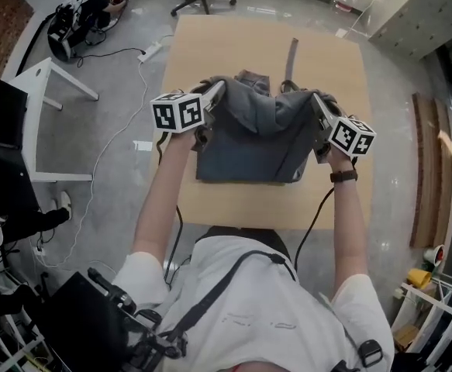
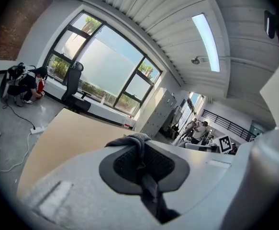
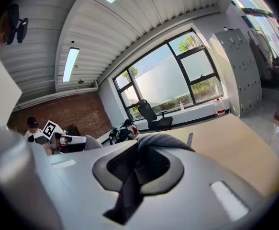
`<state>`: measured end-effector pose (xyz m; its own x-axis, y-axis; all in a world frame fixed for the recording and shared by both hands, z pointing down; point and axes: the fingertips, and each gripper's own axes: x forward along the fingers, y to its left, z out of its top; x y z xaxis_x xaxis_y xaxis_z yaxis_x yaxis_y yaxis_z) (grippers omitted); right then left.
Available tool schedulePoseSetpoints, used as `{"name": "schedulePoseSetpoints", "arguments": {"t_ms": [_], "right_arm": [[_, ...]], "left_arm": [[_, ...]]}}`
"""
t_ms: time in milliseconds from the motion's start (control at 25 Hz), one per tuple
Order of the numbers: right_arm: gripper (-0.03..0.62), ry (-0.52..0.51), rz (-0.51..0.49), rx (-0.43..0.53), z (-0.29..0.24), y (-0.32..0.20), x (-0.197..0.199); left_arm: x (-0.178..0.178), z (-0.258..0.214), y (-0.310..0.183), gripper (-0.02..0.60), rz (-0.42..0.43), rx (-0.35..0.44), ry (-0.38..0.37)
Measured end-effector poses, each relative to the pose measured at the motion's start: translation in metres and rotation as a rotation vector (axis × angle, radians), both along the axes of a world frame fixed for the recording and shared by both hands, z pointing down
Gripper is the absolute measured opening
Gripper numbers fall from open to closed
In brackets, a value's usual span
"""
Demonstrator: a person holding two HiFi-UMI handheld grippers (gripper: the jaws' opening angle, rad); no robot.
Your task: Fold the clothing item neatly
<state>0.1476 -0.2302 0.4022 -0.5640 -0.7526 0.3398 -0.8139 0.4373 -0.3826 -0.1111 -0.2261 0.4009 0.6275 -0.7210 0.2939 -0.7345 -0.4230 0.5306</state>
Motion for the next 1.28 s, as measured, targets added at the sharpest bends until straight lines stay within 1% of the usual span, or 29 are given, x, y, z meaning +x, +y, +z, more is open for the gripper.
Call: {"name": "schedulePoseSetpoints", "arguments": {"t_ms": [120,240,360,480,520,560,600,640,680,720,760,800,880,920,960,1040,1120,1200,1280], "right_arm": [[0.031,0.024,-0.025,-0.04,0.03,-0.044,0.002],[0.032,0.014,-0.035,-0.08,0.063,-0.084,0.006],[0.034,-0.004,-0.015,-0.128,0.102,-0.122,0.009],[0.037,0.008,0.018,-0.189,0.142,-0.152,0.015],[0.038,0.014,0.027,-0.205,0.153,-0.163,0.017],[0.055,0.021,0.034,-0.224,0.163,-0.175,0.017],[0.151,0.03,0.039,-0.252,0.174,-0.185,0.017],[0.331,0.043,0.042,-0.291,0.186,-0.191,0.017],[0.447,0.063,0.045,-0.334,0.198,-0.193,0.018],[0.469,0.089,0.052,-0.368,0.208,-0.192,0.021],[0.469,0.115,0.063,-0.386,0.215,-0.19,0.025],[0.468,0.129,0.077,-0.393,0.219,-0.187,0.031],[0.469,0.124,0.103,-0.408,0.223,-0.182,0.04],[0.495,0.115,0.112,-0.424,0.225,-0.178,0.044],[0.534,0.108,0.116,-0.444,0.226,-0.174,0.048],[0.56,0.112,0.117,-0.476,0.225,-0.161,0.057],[0.56,0.14,0.13,-0.477,0.222,-0.143,0.073],[0.56,0.158,0.15,-0.468,0.22,-0.121,0.088],[0.556,0.157,0.148,-0.462,0.218,-0.092,0.09]], "left_arm": [[0.006,0.027,-0.04,0.02,-0.009,-0.039,-0.018],[0.006,0.061,-0.079,0.021,-0.031,-0.079,-0.041],[-0.001,0.103,-0.115,0.021,-0.059,-0.141,-0.049],[-0.007,0.142,-0.143,0.021,-0.088,-0.201,-0.05],[-0.009,0.154,-0.153,0.021,-0.099,-0.219,-0.06],[-0.012,0.166,-0.162,0.023,-0.111,-0.236,-0.083],[-0.015,0.179,-0.169,0.026,-0.124,-0.252,-0.123],[-0.019,0.192,-0.174,0.06,-0.134,-0.266,-0.175],[-0.023,0.203,-0.175,0.137,-0.136,-0.279,-0.232],[-0.026,0.213,-0.173,0.186,-0.133,-0.29,-0.281],[-0.03,0.219,-0.171,0.2,-0.127,-0.297,-0.314],[-0.033,0.222,-0.168,0.204,-0.123,-0.299,-0.333],[-0.044,0.225,-0.163,0.217,-0.123,-0.297,-0.36],[-0.051,0.226,-0.16,0.241,-0.121,-0.298,-0.386],[-0.058,0.227,-0.157,0.261,-0.115,-0.304,-0.415],[-0.072,0.233,-0.146,0.29,-0.096,-0.33,-0.45],[-0.085,0.239,-0.13,0.298,-0.106,-0.367,-0.433],[-0.098,0.242,-0.111,0.298,-0.146,-0.401,-0.388],[-0.106,0.244,-0.081,0.298,-0.167,-0.423,-0.351]]}}
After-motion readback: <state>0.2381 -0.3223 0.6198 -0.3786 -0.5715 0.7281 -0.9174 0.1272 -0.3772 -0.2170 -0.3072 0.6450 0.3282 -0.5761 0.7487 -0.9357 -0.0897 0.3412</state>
